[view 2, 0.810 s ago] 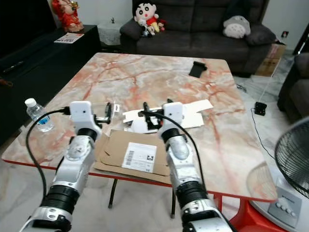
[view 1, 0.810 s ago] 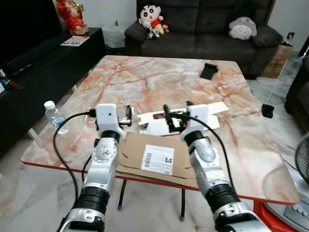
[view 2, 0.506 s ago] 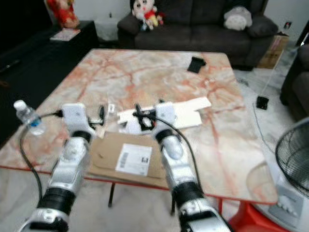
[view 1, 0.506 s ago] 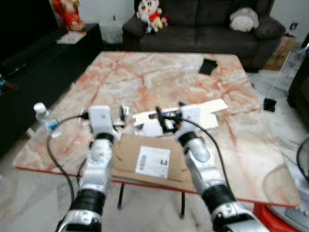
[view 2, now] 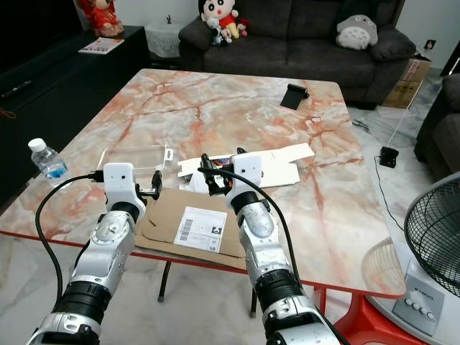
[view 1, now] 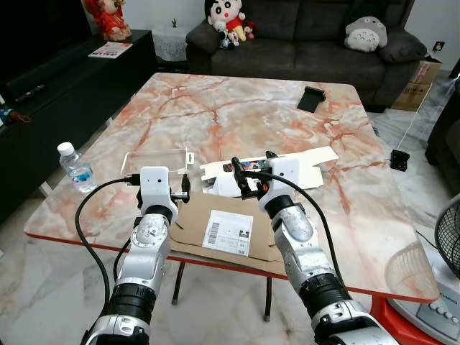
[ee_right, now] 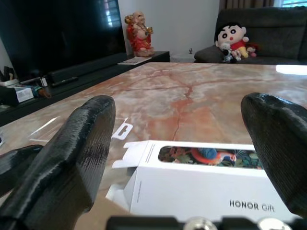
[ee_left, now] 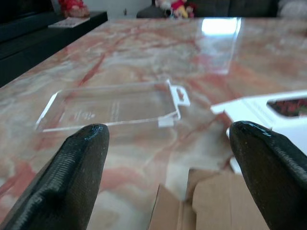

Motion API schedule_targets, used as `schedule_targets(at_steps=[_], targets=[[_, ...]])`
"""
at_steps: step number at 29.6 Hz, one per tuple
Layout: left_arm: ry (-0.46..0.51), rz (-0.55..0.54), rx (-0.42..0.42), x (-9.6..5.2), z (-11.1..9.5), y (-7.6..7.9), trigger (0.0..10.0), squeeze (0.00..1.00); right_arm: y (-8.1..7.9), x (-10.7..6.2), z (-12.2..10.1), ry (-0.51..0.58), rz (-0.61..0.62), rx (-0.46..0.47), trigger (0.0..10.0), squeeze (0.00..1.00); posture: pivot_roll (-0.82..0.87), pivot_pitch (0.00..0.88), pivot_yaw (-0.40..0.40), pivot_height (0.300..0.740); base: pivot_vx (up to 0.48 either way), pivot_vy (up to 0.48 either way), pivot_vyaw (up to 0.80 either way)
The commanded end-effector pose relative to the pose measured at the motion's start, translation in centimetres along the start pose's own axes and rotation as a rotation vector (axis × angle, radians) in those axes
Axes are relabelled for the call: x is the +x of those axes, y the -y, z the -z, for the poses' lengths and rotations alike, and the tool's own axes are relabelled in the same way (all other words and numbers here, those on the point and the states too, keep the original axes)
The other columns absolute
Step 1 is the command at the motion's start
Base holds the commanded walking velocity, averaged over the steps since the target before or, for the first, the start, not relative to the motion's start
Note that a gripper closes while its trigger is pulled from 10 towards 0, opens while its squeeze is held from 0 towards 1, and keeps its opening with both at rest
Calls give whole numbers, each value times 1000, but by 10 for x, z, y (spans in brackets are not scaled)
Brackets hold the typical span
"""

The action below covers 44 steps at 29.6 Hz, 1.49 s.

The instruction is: Picking trash to rubbish bin

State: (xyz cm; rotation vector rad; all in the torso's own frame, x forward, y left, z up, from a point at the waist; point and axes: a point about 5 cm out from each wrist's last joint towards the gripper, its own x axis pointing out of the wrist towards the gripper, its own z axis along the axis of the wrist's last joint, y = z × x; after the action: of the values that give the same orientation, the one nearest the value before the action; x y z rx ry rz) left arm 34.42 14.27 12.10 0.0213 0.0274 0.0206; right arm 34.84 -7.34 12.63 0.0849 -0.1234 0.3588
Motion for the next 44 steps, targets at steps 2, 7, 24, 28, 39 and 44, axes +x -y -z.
schedule_targets(at_steps=[2, 7, 24, 28, 39, 44], targets=[[-79, -22, 99, 6, 3, 0, 10000, 0, 0, 1, 0, -11, -3, -4, 10000, 0, 7, 46, -2, 740, 0, 0, 0], [-133, -34, 89, 5, 10, -3, 10000, 0, -1, 1, 0, -9, -4, -2, 10000, 0, 5, 52, -1, 740, 0, 0, 0], [-227, -94, 73, -21, 22, -20, 10000, 0, -2, 1, 0, -10, -8, 2, 10000, 0, 7, 53, 1, 740, 0, 0, 0], [-253, -78, 41, -26, 26, -21, 10000, 0, -2, 1, 1, -13, -11, 2, 10000, 0, 11, 52, -2, 740, 0, 0, 0], [-317, 4, -83, -30, 34, -6, 7412, 0, -2, 2, 0, -13, -17, -1, 10000, 0, 10, 47, -8, 740, 0, 0, 0], [-315, 11, -87, -28, 32, -4, 0, 0, -2, 2, 0, -15, -16, -1, 10000, 0, 10, 47, -8, 740, 0, 0, 0]])
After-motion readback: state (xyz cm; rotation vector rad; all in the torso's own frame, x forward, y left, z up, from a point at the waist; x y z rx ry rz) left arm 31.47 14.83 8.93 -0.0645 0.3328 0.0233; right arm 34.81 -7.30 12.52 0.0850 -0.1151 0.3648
